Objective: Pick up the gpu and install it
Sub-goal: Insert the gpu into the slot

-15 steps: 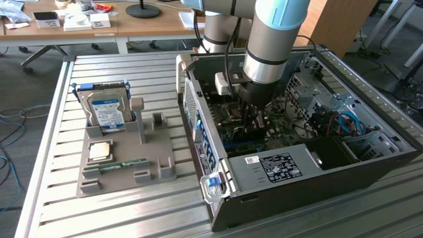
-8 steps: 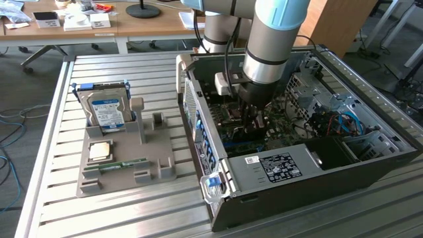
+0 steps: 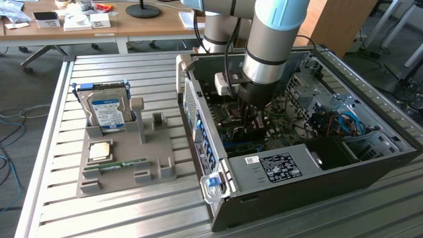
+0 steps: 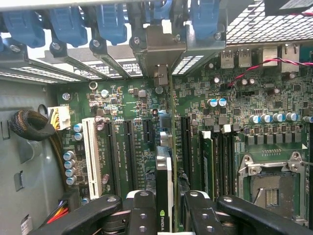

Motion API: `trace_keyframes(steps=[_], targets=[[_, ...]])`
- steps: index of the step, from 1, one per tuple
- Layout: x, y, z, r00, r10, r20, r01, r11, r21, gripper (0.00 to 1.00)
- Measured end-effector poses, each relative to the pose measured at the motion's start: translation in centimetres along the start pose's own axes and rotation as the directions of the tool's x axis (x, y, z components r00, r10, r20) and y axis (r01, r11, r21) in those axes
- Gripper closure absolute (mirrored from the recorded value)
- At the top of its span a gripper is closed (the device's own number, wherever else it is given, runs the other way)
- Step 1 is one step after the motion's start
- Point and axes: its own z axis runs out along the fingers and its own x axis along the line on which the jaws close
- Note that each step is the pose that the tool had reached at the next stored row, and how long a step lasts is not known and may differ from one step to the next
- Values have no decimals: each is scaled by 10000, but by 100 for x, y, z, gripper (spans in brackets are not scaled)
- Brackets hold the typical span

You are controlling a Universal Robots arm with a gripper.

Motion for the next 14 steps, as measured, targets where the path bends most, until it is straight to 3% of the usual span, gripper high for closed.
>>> trace_keyframes(steps=[14], targets=[[1, 4, 2, 10000, 0, 0, 0, 10000, -1, 73]])
